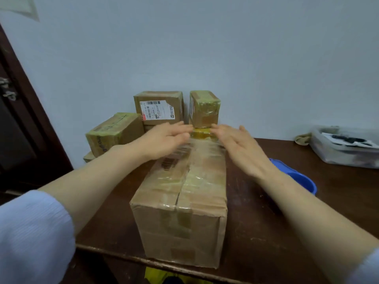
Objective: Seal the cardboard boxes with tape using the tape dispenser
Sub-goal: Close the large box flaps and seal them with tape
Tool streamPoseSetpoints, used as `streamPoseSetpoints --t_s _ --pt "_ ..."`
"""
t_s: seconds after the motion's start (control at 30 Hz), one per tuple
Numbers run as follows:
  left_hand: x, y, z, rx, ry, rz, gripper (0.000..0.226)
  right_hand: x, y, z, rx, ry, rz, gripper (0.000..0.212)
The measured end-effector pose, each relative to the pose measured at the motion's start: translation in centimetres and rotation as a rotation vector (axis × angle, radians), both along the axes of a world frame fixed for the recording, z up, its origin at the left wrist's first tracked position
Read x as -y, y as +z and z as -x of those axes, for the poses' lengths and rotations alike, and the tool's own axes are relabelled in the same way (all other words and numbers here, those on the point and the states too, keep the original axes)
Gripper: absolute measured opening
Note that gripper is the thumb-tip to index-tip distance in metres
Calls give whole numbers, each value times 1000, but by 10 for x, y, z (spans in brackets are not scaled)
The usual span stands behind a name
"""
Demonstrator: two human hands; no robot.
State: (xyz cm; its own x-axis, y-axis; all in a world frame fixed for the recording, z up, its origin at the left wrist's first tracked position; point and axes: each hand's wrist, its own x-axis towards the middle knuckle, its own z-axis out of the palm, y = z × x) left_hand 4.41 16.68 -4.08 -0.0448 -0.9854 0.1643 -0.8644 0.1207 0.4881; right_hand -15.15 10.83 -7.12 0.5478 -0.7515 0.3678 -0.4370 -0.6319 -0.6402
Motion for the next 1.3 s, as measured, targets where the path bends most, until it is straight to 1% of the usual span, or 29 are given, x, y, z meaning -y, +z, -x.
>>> streamPoseSetpoints --t_s 0.03,0.07,0.1,0.17,0.23,0.3,0.37,0.43,0.5,0.53,0.57,0.6,0.67,0.7,0.73,0.83,0.9,0.93,0.97,1.0,1.03,1.07,1.1,1.13,1.17,1.2,1.23,1.27,1.3 --pt "5 -3 4 91 -49 -68 42 8 5 -11 -155 53 33 42" --pt "11 -8 5 181 -88 -109 43 14 6 -19 -267 78 41 42" --pt "14 -11 5 223 -100 -137 45 18 6 -23 -322 86 32 41" --pt "16 -12 -3 210 -106 -186 47 23 1 -18 -321 85 43 40" --pt "11 -13 -14 209 -133 -204 47 24 -5 -6 -289 86 111 37" --pt "7 -15 -22 199 -148 -200 47 25 -8 8 -194 69 160 33" --pt "3 -19 -27 178 -159 -171 47 23 -11 19 -132 47 170 29" --pt "-1 -21 -32 138 -140 -142 47 24 -11 30 -161 -34 213 29" --pt "-3 -19 -35 162 -98 -82 47 26 -2 34 -176 -148 271 28" --pt "-2 -17 -34 178 -90 -42 47 26 6 30 -126 -157 266 27" --pt "-1 -16 -29 182 -104 -18 47 25 12 20 -81 -112 223 28" --pt "0 -15 -22 184 -139 -18 47 22 16 9 -111 -25 185 33" --pt "3 -18 -8 193 -201 -66 48 16 14 -12 -334 154 167 41" --pt "4 -19 -6 193 -204 -90 48 16 9 -16 -387 190 146 42" --pt "4 -19 -8 194 -196 -115 48 16 5 -16 -381 185 111 42" --pt "-5 -22 -24 141 -112 -148 50 15 -2 4 -230 46 52 42" --pt "-10 -23 -25 69 -19 -102 54 9 -2 11 -148 -121 18 51" --pt "-11 -24 -22 43 72 -38 57 7 -1 11 -153 -195 -17 60" --pt "-9 -25 -19 11 191 33 58 6 1 10 -179 -247 -79 69" --pt "-7 -24 -18 -37 310 65 56 5 4 6 -170 -262 -186 76" --pt "-3 -22 -18 -103 399 56 53 4 5 2 -111 -244 -315 78" --pt "-1 -21 -17 -186 434 8 49 2 7 -2 -22 -204 -434 73" --pt "-1 -19 -16 -268 435 -34 49 -2 9 -6 53 -161 -512 64" --pt "-2 -17 -17 -330 420 -38 40 -4 13 -9 108 -133 -526 53" --pt "-4 -12 -16 -387 401 -1 29 -4 15 -11 164 -119 -498 43" --pt "-6 -6 -16 -465 374 68 33 -4 20 -12 234 -107 -469 35" --pt "-9 3 -15 -556 354 144 40 -4 27 -12 311 -88 -430 34" --pt "-11 12 -16 -620 330 242 51 -5 34 -14 390 -70 -381 40" --pt "-14 21 -16 -639 314 338 59 -5 41 -15 457 -54 -319 47"
